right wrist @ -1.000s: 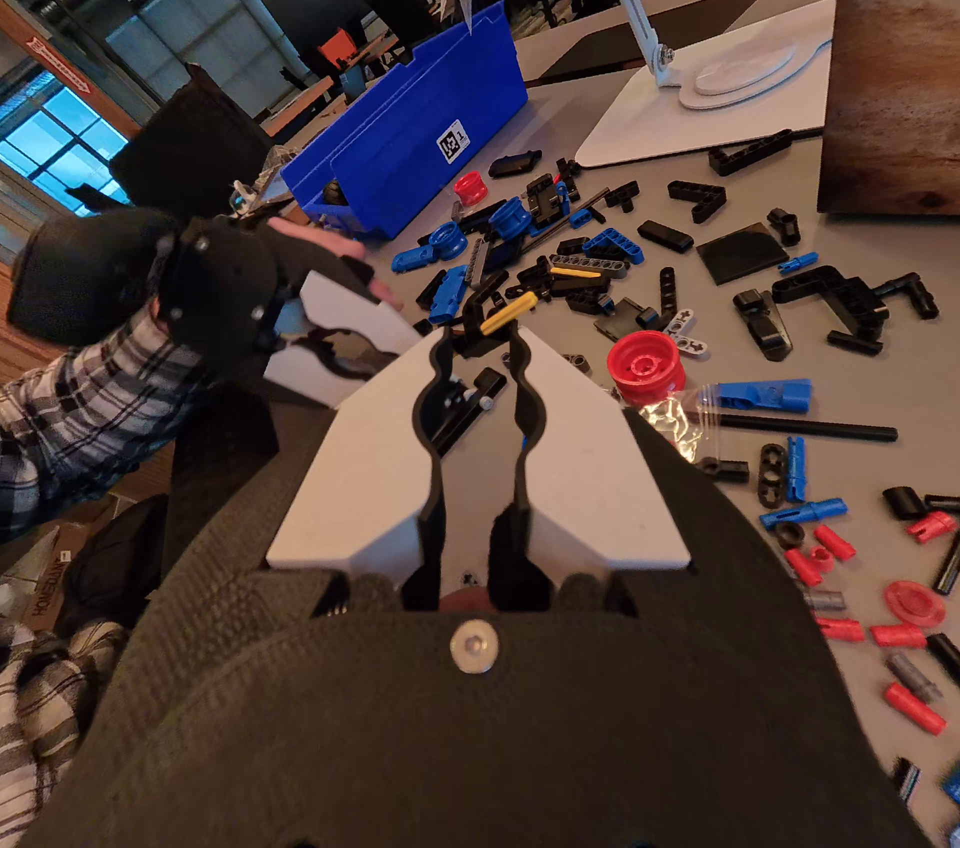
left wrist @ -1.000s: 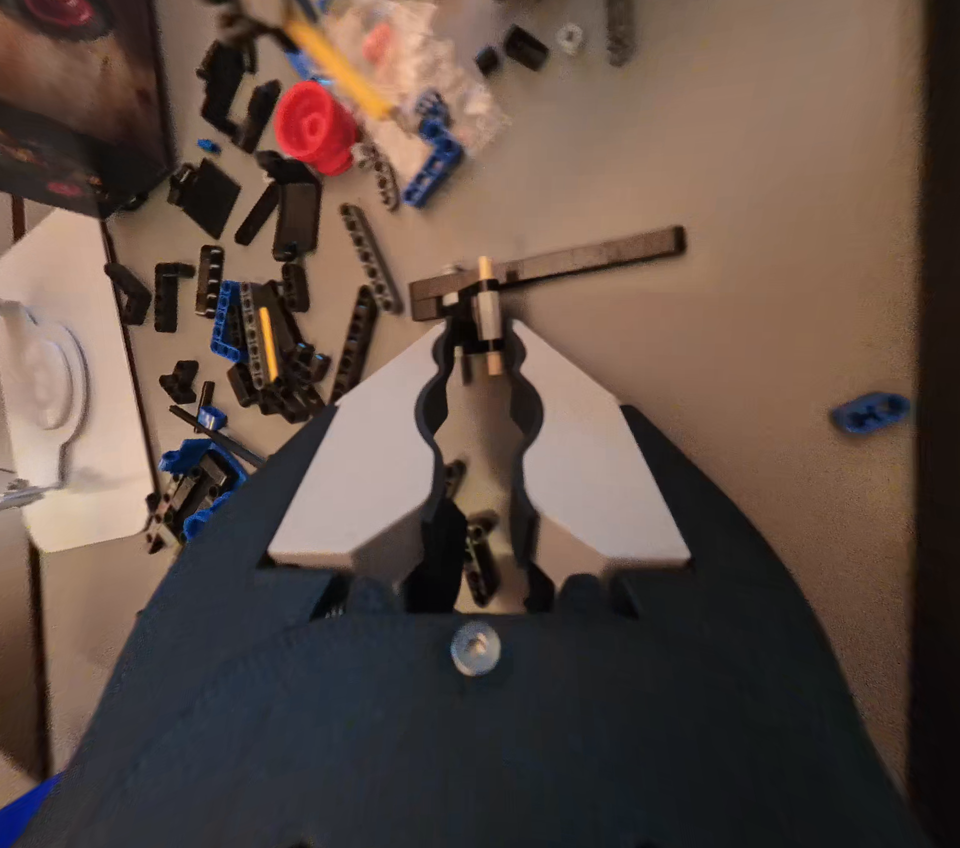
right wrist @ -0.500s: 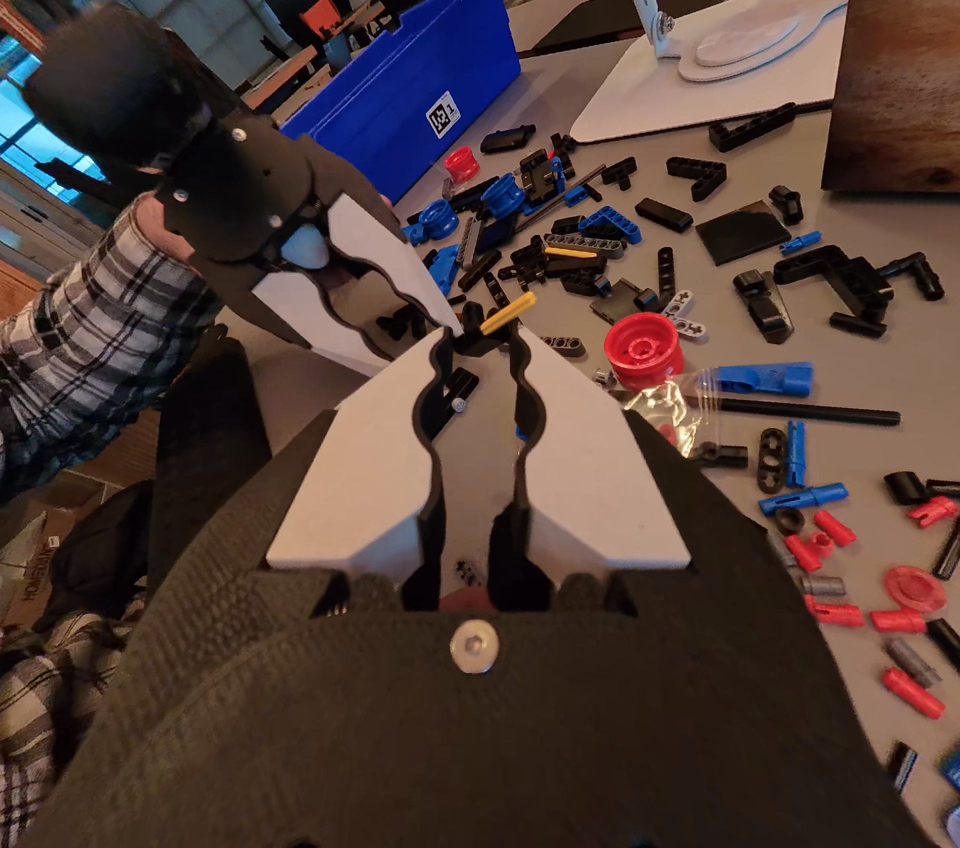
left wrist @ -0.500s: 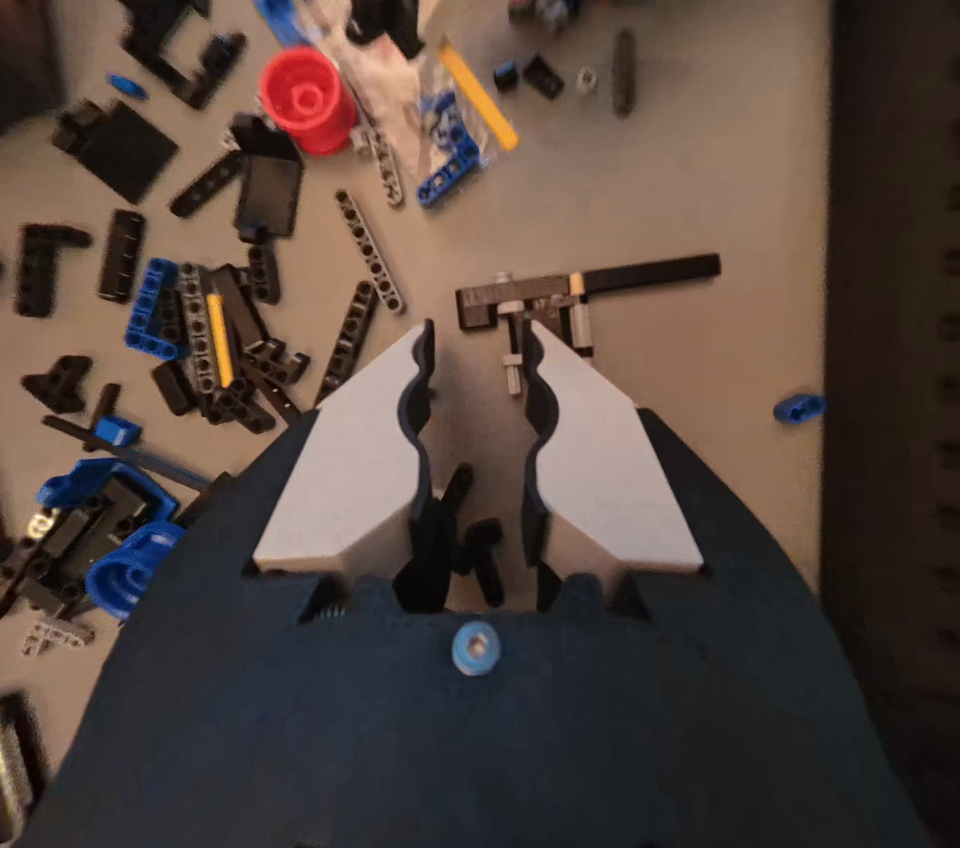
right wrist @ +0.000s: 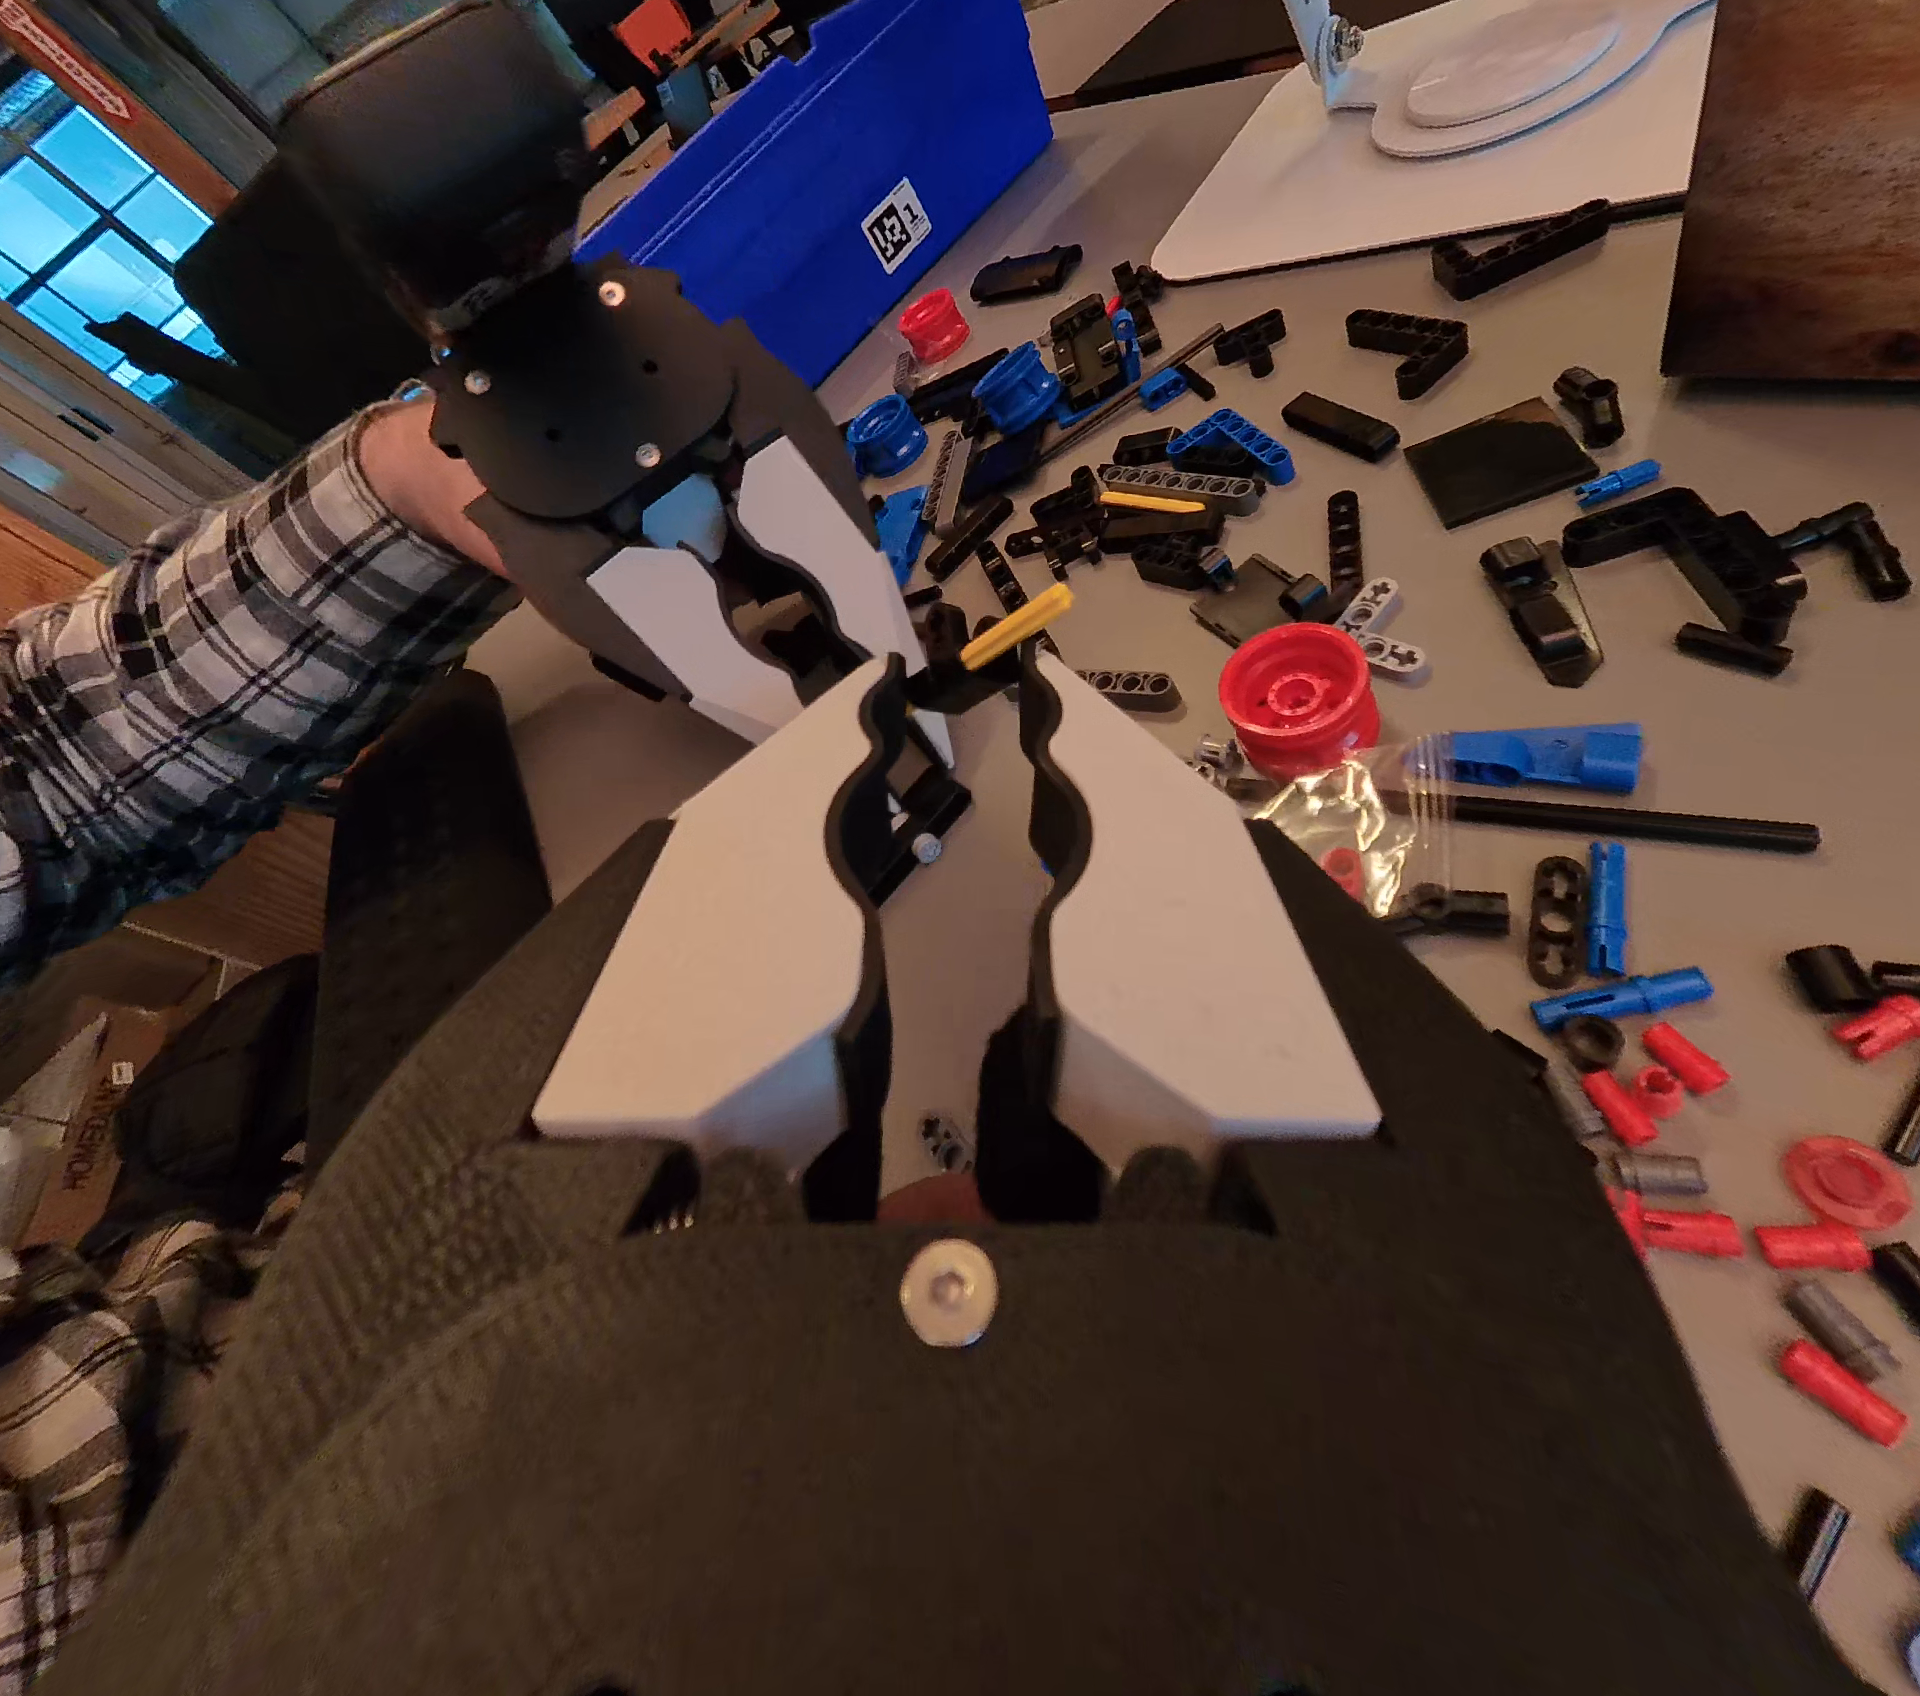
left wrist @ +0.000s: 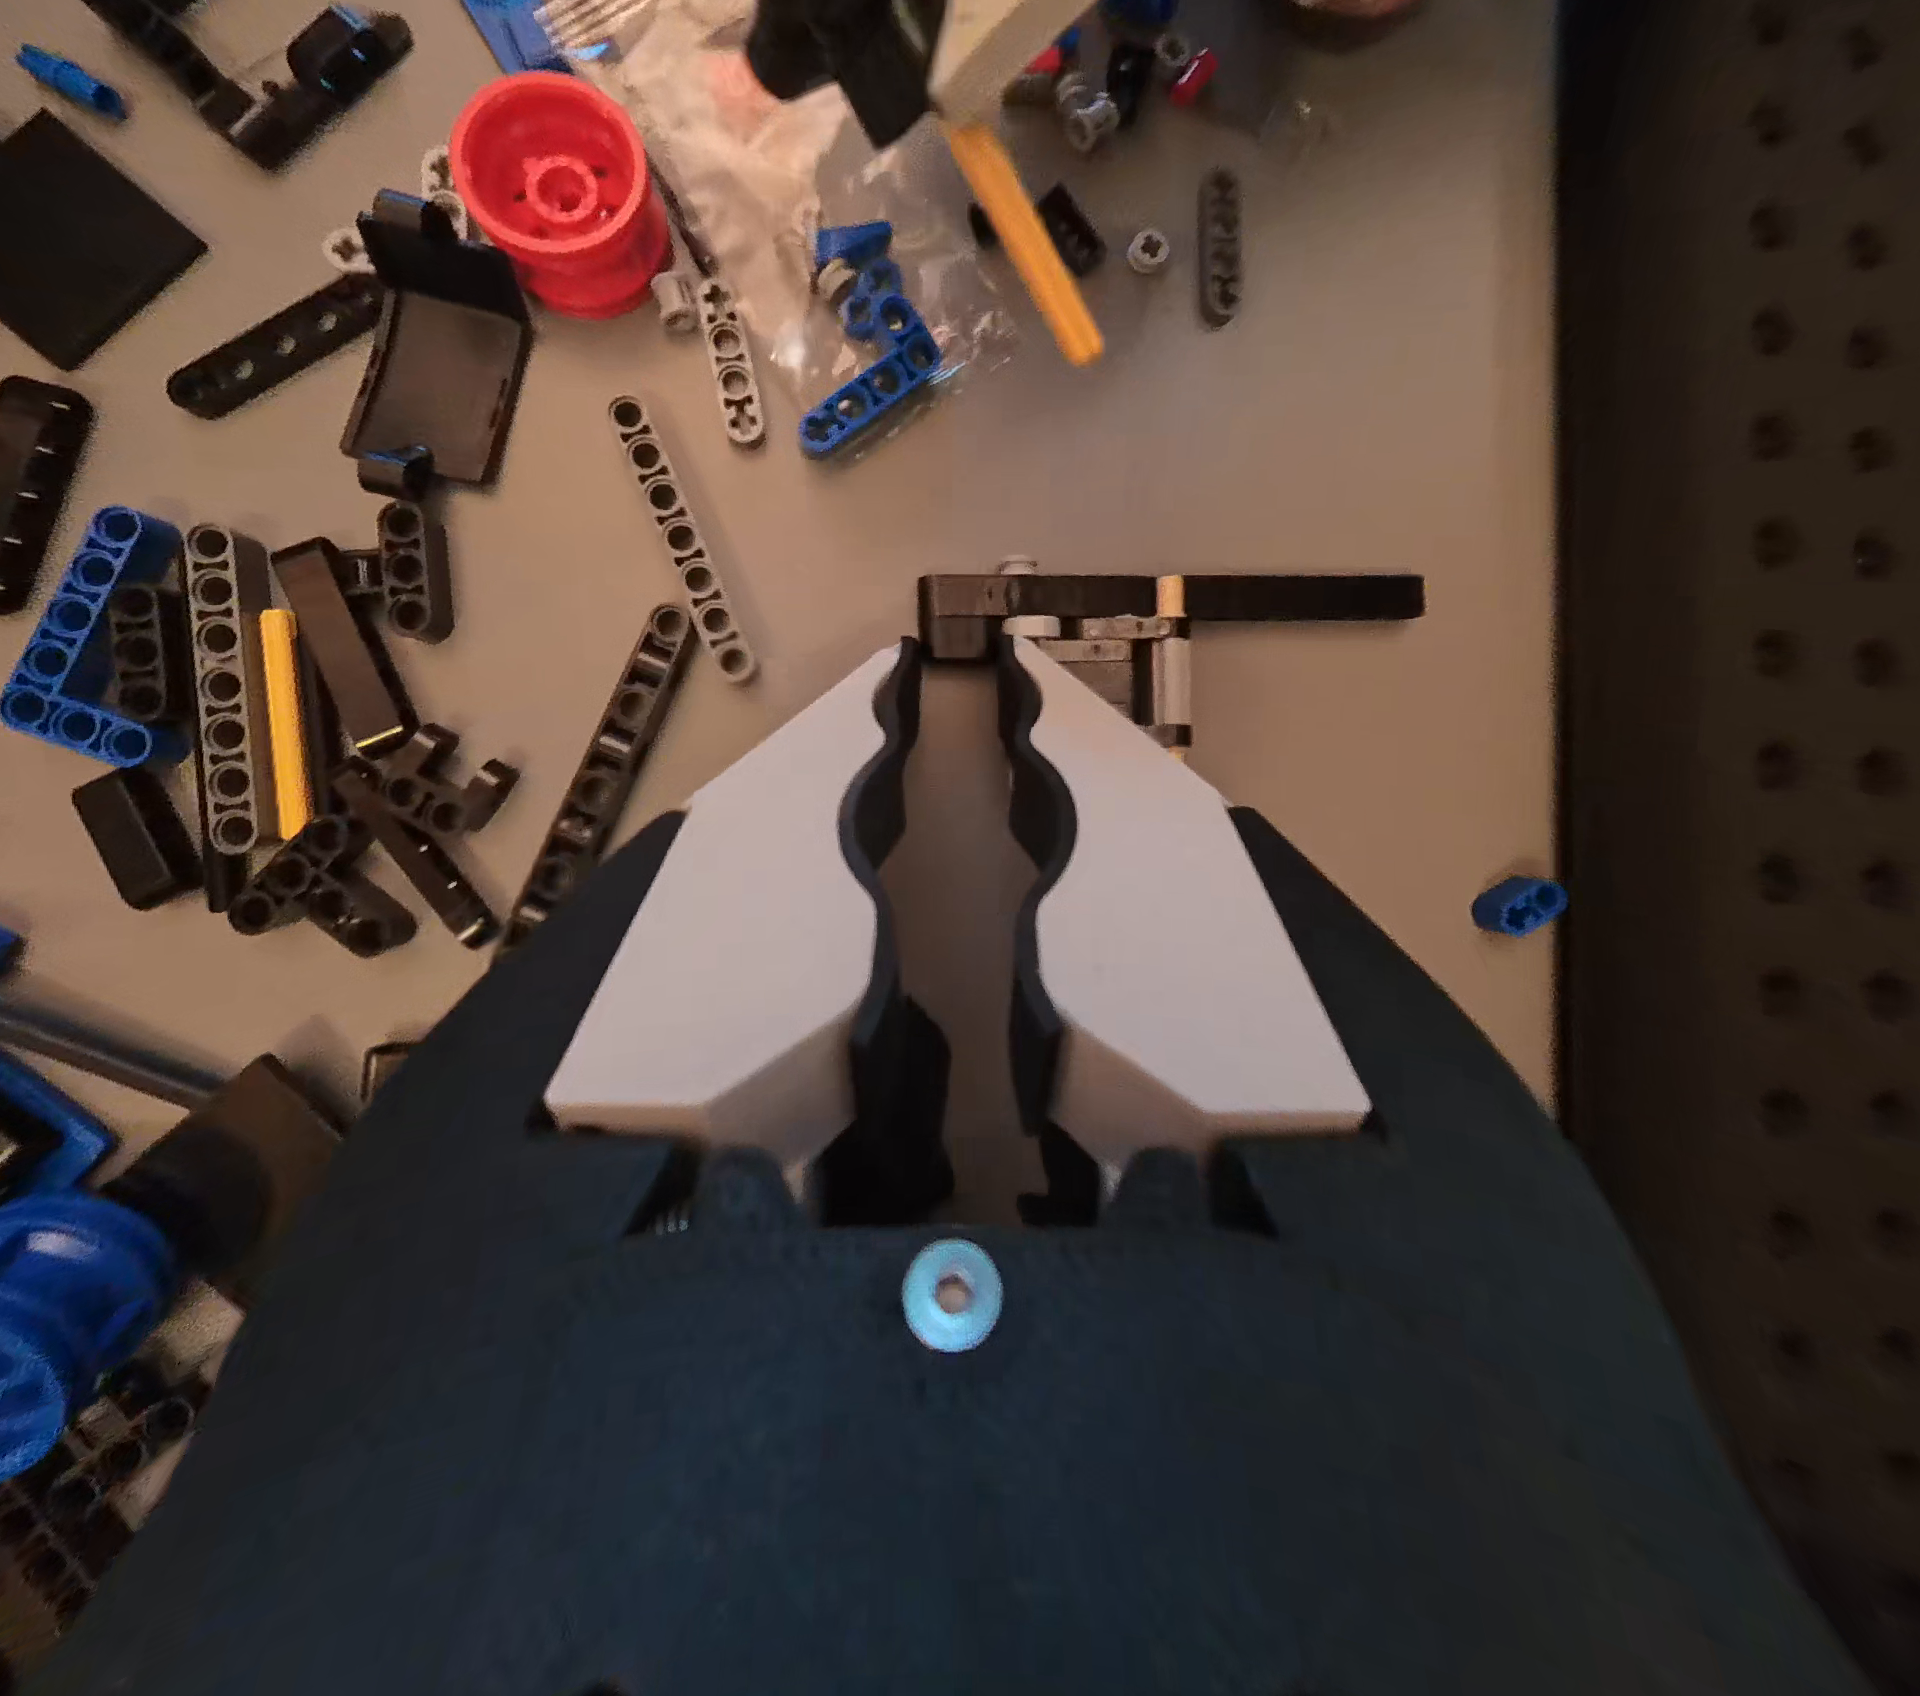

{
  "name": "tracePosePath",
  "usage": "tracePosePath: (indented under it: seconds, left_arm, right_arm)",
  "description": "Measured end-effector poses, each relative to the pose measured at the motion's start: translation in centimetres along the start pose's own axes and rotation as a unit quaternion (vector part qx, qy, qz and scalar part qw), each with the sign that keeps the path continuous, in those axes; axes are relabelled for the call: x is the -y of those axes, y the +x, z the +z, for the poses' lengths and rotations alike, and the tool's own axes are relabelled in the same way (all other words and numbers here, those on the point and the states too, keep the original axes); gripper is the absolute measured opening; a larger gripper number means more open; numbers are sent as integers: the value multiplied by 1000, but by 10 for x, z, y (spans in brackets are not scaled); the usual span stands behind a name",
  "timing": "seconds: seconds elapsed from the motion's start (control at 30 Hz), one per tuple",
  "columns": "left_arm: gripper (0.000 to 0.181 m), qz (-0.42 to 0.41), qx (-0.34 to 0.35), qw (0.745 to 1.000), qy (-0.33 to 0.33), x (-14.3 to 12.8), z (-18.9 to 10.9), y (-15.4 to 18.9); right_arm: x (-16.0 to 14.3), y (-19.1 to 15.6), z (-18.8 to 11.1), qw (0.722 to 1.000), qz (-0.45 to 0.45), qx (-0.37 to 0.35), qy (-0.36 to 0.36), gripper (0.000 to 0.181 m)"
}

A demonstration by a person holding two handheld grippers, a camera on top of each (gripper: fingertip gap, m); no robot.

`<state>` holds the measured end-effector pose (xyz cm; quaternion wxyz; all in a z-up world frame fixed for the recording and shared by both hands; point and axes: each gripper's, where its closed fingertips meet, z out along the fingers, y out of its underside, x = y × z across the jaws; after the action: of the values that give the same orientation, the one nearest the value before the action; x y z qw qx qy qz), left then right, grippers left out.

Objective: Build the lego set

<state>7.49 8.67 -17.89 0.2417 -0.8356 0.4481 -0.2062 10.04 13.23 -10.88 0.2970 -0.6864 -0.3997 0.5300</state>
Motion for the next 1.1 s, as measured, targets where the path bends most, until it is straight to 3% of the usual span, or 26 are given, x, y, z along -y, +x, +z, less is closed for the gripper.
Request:
tracePosePath:
  seconds: [0.3, 0.53, 1.1]
  left_arm:
    - [13, 49, 146, 984, 88, 5, -16, 10]
    - [12, 87, 265, 949, 149, 12, -42, 16]
    - [12, 100, 301, 933, 171, 18, -53, 18]
  right_arm:
    - [-1, -5, 5, 1000, -7, -8, -1, 20]
    - [3, -18, 12, 999, -19, -34, 18, 21]
    - [0, -23, 22, 995, -40, -80, 39, 20]
